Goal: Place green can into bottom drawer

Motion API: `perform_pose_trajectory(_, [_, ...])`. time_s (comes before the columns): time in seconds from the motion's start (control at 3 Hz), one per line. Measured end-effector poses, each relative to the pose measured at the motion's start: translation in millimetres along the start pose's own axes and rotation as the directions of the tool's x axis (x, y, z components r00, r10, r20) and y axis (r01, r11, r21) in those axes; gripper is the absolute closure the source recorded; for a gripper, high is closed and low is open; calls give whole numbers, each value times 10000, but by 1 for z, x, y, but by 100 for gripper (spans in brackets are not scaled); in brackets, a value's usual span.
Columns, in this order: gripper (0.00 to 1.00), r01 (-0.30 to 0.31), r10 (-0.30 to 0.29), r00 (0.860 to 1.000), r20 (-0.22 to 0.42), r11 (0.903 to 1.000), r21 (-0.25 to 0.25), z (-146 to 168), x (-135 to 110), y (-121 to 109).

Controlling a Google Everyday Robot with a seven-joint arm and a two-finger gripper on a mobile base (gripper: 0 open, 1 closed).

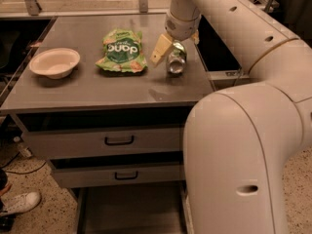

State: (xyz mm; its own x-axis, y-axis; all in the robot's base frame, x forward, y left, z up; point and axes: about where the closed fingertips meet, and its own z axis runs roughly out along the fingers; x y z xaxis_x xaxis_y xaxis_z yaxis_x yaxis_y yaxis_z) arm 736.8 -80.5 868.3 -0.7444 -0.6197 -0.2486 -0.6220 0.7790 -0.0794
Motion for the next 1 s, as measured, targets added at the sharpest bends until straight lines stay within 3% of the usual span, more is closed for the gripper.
perform_pose_trajectory(0.67, [0,-83,88,9996,-281,9998,154,22,-4,-17])
perform_pose_trajectory(1.0, [19,-84,88,9996,-282,9998,155,22,-4,-17])
